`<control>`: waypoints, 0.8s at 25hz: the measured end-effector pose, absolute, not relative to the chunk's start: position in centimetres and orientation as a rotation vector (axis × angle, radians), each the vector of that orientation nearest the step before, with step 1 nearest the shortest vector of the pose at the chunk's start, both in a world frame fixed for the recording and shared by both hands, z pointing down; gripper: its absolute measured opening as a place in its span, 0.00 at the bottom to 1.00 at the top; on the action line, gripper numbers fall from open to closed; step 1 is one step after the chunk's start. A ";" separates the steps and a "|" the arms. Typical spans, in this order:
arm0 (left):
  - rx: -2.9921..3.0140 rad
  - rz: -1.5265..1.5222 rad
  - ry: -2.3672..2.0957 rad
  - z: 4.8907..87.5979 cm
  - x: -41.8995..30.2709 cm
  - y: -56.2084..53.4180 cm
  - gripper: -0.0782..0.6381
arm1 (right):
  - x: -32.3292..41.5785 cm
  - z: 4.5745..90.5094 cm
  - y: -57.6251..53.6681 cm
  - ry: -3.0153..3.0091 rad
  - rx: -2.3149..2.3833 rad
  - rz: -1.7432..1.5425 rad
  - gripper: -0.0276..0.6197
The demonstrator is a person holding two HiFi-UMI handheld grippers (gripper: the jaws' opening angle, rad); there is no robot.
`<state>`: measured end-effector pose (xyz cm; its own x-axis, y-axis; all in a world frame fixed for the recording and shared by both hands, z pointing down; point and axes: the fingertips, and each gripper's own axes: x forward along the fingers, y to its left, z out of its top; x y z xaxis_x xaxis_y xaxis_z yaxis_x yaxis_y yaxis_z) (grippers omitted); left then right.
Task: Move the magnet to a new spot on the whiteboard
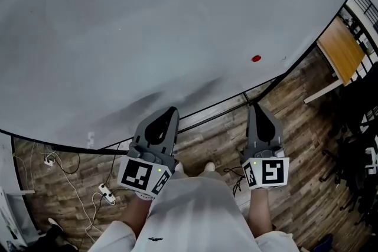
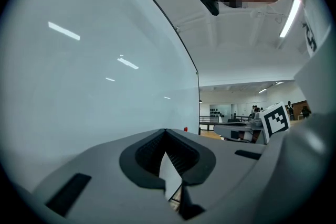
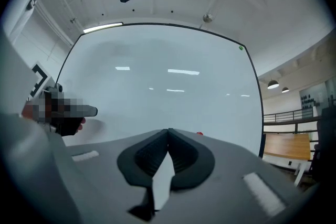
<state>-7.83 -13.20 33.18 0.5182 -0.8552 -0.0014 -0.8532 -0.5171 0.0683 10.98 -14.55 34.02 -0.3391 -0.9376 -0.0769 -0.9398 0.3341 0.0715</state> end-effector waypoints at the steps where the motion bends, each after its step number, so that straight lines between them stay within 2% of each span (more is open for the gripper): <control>1: 2.681 -0.052 -1.523 33.2 -8.1 -13.2 0.12 | 10.8 34.3 -14.3 2.545 -1.788 0.143 0.06; 20: 2.655 -0.046 -1.580 33.4 -9.2 -13.2 0.12 | 7.9 34.4 -14.6 2.590 -1.686 0.174 0.06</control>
